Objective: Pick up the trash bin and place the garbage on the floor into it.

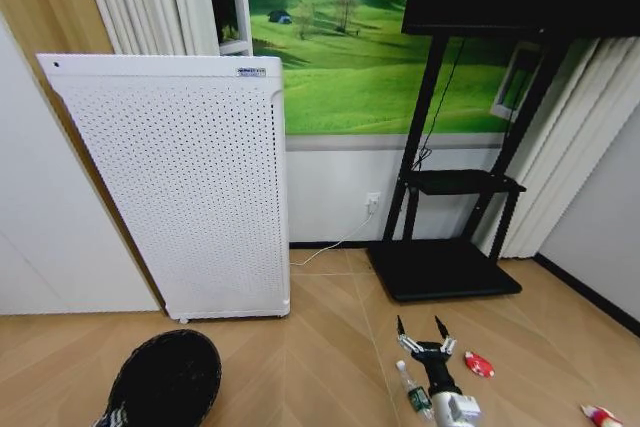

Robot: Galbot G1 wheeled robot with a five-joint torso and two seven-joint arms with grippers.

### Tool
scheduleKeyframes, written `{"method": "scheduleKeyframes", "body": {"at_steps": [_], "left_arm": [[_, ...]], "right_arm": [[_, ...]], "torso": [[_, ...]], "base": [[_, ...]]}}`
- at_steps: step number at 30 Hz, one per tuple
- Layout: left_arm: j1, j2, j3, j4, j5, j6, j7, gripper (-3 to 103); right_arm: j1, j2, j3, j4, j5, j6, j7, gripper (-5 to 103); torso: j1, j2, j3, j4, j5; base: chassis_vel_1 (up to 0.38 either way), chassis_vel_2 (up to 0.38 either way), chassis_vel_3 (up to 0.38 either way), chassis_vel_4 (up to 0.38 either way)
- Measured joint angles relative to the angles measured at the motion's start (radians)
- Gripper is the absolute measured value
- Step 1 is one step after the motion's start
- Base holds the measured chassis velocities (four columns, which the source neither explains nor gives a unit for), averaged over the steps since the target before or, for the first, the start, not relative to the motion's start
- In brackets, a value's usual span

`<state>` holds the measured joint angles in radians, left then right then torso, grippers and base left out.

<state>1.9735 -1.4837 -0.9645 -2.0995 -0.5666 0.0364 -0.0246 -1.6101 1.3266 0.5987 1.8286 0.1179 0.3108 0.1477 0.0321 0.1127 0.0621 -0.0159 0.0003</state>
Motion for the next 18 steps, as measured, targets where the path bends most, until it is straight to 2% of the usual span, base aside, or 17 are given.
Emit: {"method": "scheduleKeyframes", "body": {"at_steps": [6, 9, 10, 12, 18], "left_arm": [[-0.017, 0.0, 0.011, -0.01, 0.002, 0.016, -0.015, 3], [-0.023, 0.0, 0.015, -0.014, 0.003, 0.021, -0.019, 3], [-0.028, 0.001, 0.016, -0.016, 0.003, 0.025, -0.023, 3], [-0.05, 0.002, 0.017, -0.018, -0.008, 0.041, -0.046, 3], [-0.06, 0.008, 0.022, -0.036, -0.018, 0.054, -0.058, 3]], "right_arm": [[0.005, -0.012, 0.002, -0.047, -0.018, -0.009, -0.031, 100], [0.005, -0.017, 0.007, -0.091, -0.042, -0.008, -0.072, 100], [0.004, -0.024, 0.012, -0.148, -0.079, -0.007, -0.11, 100], [0.002, -0.048, 0.012, -0.232, -0.111, -0.062, -0.19, 99], [0.059, -0.081, -0.003, -0.327, -0.156, -0.103, -0.237, 93]], "torso": [[0.0, 0.0, 0.0, -0.0001, -0.0001], [0.0, 0.0, 0.0, -0.0002, -0.0002], [0.0, 0.0, 0.0, -0.0002, -0.0003], [0.0, 0.0, 0.0, -0.0003, -0.0007], [0.0, 0.0, 0.0, 0.0, -0.0002]], "base": [[-0.01, -0.008, 0.011, 0.008], [0.0, 0.0, 0.0, 0.0], [0.0, 0.0, 0.0, 0.0], [0.0, 0.0, 0.0, 0.0], [0.0, 0.0, 0.0, 0.0]]}}
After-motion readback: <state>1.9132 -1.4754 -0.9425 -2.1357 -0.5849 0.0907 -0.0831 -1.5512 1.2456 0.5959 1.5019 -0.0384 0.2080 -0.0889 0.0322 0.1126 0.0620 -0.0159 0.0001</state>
